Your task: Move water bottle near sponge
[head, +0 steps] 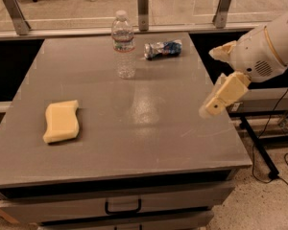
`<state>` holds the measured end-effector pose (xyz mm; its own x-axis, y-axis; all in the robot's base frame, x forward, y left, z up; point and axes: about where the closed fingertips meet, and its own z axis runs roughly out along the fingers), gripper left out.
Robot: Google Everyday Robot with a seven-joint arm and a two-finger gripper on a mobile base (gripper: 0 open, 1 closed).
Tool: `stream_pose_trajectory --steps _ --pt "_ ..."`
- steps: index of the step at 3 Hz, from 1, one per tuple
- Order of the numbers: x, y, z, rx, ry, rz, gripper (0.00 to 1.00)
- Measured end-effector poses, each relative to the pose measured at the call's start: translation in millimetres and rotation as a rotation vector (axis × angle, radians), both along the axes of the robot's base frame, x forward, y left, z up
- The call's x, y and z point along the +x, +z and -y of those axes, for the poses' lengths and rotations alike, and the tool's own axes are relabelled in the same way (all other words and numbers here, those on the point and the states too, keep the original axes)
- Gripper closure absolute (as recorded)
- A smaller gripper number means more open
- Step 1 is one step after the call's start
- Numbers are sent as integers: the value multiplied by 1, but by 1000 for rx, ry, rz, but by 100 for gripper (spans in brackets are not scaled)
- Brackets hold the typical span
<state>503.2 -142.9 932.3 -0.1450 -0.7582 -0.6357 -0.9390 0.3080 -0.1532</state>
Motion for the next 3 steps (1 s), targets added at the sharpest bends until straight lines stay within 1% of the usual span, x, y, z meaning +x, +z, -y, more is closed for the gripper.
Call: stream_pose_trajectory --steps 1,2,3 --pt "37 -4 -19 224 -92 9 0" --pt "47 3 -23 262 -115 33 0" --pt "46 3 -23 258 -110 30 0"
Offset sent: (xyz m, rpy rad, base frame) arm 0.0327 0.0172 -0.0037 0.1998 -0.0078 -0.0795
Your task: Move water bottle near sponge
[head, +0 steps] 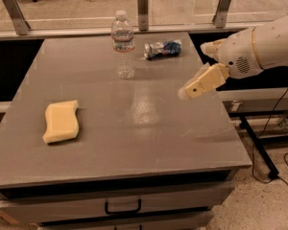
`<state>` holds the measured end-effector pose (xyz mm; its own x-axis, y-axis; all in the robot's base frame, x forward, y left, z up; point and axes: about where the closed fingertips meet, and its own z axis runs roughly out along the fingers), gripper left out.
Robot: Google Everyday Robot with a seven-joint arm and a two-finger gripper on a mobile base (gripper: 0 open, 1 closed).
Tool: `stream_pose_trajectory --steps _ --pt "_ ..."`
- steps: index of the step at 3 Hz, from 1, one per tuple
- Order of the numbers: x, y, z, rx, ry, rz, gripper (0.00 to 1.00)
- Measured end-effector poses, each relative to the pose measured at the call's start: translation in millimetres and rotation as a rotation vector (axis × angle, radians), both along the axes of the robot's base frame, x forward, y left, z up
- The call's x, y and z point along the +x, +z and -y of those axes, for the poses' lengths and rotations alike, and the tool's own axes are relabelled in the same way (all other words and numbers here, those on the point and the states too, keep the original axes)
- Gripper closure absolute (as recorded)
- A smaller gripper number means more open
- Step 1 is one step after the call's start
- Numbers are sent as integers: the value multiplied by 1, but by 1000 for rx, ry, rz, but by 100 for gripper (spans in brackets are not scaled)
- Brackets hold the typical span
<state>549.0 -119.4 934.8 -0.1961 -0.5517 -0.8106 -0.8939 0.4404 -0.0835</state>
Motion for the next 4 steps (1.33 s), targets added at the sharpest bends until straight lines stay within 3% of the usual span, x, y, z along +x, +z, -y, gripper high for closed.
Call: stream_pose_trajectory --steps 2,4 --pt "44 -7 -75 67 156 90 0" --pt "110 -22 -129 176 167 150 0"
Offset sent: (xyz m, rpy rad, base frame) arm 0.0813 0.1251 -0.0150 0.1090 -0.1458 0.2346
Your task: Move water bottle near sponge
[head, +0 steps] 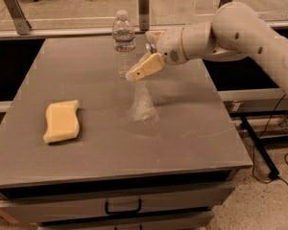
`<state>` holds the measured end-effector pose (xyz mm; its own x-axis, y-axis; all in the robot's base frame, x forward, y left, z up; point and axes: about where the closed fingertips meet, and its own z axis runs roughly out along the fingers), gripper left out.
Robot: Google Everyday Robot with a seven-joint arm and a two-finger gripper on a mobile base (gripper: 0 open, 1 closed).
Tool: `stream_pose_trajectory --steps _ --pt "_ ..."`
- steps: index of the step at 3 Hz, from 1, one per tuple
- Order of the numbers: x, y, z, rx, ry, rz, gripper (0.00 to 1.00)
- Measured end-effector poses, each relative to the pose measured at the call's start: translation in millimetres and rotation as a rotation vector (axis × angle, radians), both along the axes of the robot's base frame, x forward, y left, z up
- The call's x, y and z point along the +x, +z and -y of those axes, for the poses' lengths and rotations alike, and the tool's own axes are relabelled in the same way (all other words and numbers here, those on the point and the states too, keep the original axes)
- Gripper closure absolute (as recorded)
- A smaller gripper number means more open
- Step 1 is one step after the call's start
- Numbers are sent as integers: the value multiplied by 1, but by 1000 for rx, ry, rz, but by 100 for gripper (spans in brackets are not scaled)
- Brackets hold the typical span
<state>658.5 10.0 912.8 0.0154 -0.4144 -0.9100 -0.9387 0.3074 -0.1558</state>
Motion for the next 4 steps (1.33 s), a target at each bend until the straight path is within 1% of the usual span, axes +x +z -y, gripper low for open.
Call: stream_pose_trajectory --steps 1,2,3,4 --pt "30 3 -20 55 -2 12 0" --pt "47 4 -40 100 10 5 0" --pt "51 4 -59 138 44 -22 18" --pt "43 7 -59 149 66 -40 49"
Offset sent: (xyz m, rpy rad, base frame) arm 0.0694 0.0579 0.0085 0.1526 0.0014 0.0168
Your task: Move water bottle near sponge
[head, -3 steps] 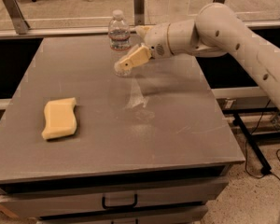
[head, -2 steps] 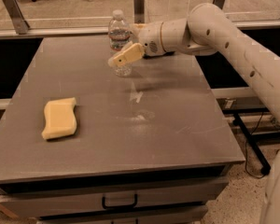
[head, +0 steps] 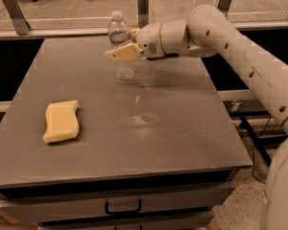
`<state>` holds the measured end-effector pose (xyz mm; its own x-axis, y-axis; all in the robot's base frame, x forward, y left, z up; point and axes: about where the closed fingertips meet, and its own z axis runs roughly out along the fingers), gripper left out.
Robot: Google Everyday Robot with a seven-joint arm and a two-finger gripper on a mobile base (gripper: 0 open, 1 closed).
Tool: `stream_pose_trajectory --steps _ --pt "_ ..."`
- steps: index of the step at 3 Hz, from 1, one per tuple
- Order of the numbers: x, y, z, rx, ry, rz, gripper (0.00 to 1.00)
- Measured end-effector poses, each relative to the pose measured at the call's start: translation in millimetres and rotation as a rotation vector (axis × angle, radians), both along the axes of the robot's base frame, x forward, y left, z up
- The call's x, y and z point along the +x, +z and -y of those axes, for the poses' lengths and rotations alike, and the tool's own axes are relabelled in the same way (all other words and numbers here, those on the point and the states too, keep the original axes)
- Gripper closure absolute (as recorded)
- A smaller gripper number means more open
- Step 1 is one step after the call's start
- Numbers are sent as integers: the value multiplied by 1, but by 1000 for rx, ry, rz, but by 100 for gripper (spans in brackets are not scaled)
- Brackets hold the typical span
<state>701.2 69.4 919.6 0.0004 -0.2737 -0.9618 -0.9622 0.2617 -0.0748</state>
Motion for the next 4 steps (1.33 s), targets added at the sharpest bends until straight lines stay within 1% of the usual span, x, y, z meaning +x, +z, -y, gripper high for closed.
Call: stream_pose_trajectory --steps 1,2,3,4 --pt "-12 16 11 -1 4 4 72" --pt "-61 29 16 -7 73 -67 95" --pt "-67 27 13 -14 95 -75 100" --pt "-67 27 13 -14 94 -74 100"
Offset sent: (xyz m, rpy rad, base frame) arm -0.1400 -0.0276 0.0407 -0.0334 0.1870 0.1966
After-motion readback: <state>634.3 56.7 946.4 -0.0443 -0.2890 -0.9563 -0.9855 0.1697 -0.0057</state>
